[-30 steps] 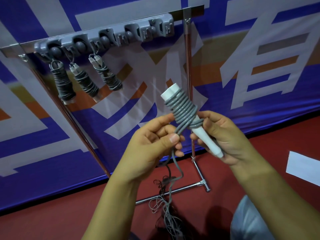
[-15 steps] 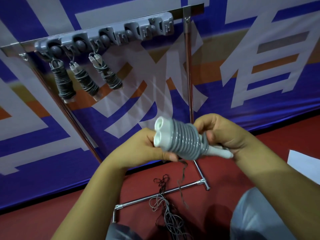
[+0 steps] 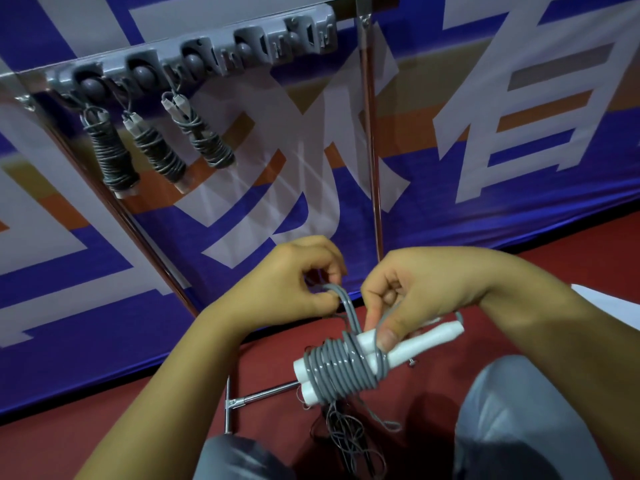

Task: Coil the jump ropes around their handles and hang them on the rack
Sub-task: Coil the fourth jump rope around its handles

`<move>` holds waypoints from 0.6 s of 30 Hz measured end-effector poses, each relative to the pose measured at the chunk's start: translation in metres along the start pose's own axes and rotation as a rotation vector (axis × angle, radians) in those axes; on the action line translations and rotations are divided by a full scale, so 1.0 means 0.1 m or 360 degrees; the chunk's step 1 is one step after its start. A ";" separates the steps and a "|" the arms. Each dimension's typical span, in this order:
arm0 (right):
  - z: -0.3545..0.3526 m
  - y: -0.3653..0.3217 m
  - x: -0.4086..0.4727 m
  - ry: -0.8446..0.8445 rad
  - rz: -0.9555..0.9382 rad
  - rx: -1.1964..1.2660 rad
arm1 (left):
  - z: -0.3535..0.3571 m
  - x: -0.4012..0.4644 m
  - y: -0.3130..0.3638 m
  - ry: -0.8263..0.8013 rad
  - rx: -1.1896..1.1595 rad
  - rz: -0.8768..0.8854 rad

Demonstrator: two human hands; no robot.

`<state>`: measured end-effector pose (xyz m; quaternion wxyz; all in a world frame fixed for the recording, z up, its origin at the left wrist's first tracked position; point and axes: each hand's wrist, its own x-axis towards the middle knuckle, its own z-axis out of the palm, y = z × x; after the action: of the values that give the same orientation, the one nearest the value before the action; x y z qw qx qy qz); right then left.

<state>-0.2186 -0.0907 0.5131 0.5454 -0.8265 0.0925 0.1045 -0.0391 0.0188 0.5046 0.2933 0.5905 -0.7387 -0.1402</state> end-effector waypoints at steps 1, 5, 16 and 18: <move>0.00 0.00 0.01 0.0038 0.0048 -0.0016 | -0.01 0.00 0.03 0.0036 0.0031 0.0013; 0.01 -0.03 0.03 0.0197 0.0199 -0.0117 | -0.04 -0.02 0.11 0.0111 0.0171 -0.0024; 0.03 0.17 0.06 0.1199 0.0023 0.0053 | 0.10 -0.09 0.27 0.0395 0.0219 -0.0534; 0.07 0.19 0.07 0.1355 -0.0086 0.0205 | 0.18 -0.10 0.31 0.0426 -0.0119 -0.0719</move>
<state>-0.2177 -0.0918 0.4922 0.5116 -0.7623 0.2939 -0.2661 -0.0728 0.0342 0.5048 0.3713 0.7424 -0.5370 -0.1501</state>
